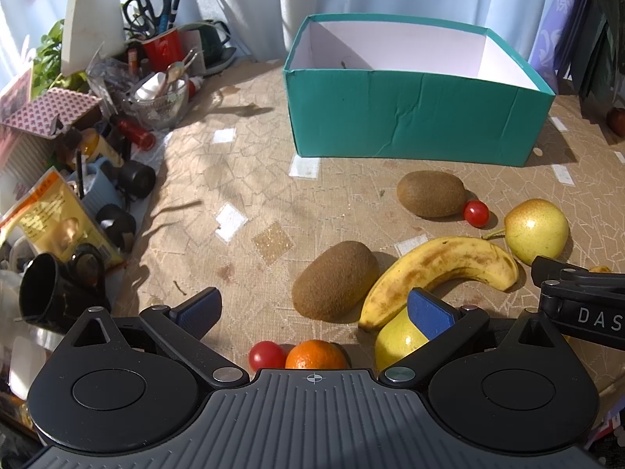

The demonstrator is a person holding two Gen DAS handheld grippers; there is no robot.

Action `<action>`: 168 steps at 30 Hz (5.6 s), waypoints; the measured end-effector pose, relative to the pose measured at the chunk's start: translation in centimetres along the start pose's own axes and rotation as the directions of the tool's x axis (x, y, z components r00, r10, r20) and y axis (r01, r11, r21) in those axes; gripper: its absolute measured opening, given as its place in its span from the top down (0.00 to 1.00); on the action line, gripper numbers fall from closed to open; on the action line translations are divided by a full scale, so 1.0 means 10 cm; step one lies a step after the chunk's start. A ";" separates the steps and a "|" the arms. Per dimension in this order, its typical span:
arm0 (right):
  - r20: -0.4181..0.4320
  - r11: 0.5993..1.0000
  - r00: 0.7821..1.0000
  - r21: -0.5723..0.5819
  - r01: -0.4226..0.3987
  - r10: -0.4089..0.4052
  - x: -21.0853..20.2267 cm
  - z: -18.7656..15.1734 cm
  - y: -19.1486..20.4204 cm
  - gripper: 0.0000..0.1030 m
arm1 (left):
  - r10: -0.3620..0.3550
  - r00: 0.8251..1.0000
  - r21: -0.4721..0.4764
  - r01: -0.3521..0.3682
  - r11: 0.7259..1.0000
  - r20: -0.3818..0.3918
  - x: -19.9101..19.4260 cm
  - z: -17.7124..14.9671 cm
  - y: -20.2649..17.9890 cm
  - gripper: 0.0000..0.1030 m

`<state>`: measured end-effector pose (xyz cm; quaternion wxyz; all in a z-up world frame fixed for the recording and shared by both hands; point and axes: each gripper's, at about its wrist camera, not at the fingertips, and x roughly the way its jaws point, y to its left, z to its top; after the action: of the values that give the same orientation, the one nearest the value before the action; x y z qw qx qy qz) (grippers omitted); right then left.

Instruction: Organize fruits

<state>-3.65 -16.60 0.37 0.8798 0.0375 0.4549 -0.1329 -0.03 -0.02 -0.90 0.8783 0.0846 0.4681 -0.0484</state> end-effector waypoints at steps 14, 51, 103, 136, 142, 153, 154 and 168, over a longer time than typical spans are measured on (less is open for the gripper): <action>0.000 1.000 1.000 -0.003 -0.001 0.001 -0.01 0.00 0.00 0.00 | -0.004 1.000 -0.015 0.004 1.000 -0.007 -0.01 -0.01 0.01 0.00; -0.003 1.000 1.000 0.017 0.005 -0.005 0.03 -0.01 -0.10 0.00 | -0.127 0.992 -0.129 0.128 0.983 0.015 -0.03 -0.01 0.41 0.00; -0.116 0.999 0.993 -0.027 -0.027 0.023 0.38 0.00 -0.13 0.00 | -0.326 0.936 -0.288 0.278 0.916 -0.135 0.43 -0.40 0.61 0.48; -0.225 0.963 0.965 0.260 -0.073 0.134 0.43 -0.22 -0.72 0.11 | -0.307 0.952 -0.209 0.303 0.930 0.011 0.12 -0.14 0.58 0.57; -0.247 0.929 0.958 0.368 -0.044 0.143 0.59 -0.15 -0.72 0.32 | -0.315 0.949 -0.197 0.311 0.930 0.009 0.15 -0.12 0.61 0.57; -0.301 0.916 0.951 0.397 0.058 0.070 0.71 -0.03 -0.61 0.41 | -0.346 0.938 -0.187 0.342 0.921 0.015 0.18 -0.09 0.64 0.57; -0.298 0.926 0.953 0.372 0.068 0.050 0.72 -0.02 -0.57 0.40 | -0.347 0.938 -0.187 0.343 0.920 0.016 0.18 -0.09 0.65 0.57; -0.173 0.955 0.982 0.295 -0.023 0.077 0.39 -0.16 -0.62 0.64 | -0.329 0.943 -0.168 0.333 0.928 0.050 0.07 0.05 0.61 0.57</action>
<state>-4.42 -23.09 -3.34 0.8223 0.1905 0.5077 -0.1724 1.76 5.85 -0.63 0.8663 -0.0729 0.4690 -0.1556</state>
